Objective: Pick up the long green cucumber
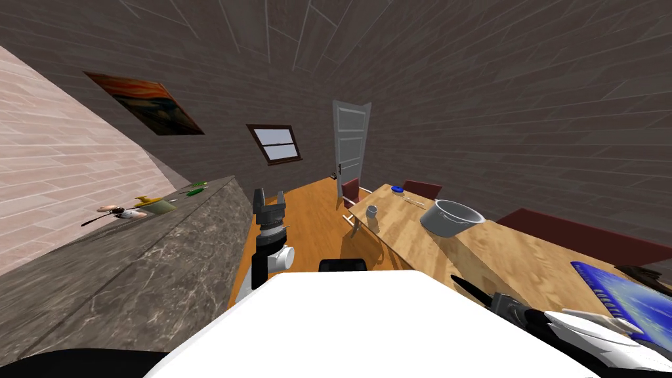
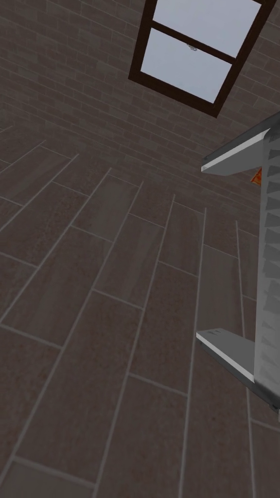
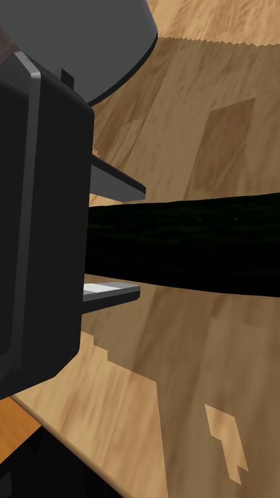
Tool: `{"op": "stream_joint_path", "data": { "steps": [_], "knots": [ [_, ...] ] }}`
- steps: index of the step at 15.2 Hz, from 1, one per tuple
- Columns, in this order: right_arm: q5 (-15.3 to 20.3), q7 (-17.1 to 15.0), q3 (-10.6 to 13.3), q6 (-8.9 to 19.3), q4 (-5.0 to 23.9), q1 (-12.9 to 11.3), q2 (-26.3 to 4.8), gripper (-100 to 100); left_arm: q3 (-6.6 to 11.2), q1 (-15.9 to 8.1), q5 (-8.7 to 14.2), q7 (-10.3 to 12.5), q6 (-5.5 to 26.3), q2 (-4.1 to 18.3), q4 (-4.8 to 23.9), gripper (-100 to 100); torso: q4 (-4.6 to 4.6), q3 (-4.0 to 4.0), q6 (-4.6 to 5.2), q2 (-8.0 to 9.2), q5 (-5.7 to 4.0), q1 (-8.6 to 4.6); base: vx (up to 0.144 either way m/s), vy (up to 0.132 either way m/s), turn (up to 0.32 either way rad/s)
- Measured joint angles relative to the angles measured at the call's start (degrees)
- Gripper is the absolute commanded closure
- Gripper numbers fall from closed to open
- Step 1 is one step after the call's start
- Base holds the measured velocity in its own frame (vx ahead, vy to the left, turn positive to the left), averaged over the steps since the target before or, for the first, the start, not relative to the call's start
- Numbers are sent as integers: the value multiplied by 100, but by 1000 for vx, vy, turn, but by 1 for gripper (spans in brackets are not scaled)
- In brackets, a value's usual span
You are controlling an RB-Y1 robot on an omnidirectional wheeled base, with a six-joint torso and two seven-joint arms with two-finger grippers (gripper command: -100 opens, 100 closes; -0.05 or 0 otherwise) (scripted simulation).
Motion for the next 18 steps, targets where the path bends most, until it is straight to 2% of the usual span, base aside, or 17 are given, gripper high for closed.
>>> {"op": "stream_joint_path", "data": {
  "steps": [14, 18],
  "knots": [
    [-1150, 1519, 3, -406, 129, 220, -108, 100, 0, 0, 0, 0, 0, 0, 0, 0, 1, 4, -2, 6, 13, 6, 79, 14, -94],
    [-1458, 1962, -2, -554, 252, 237, -112, 100, 0, 0, 0, 0, 0, 0, 0, 0, 2, 5, 1, 8, 17, 17, 75, 24, -106]
  ]
}}
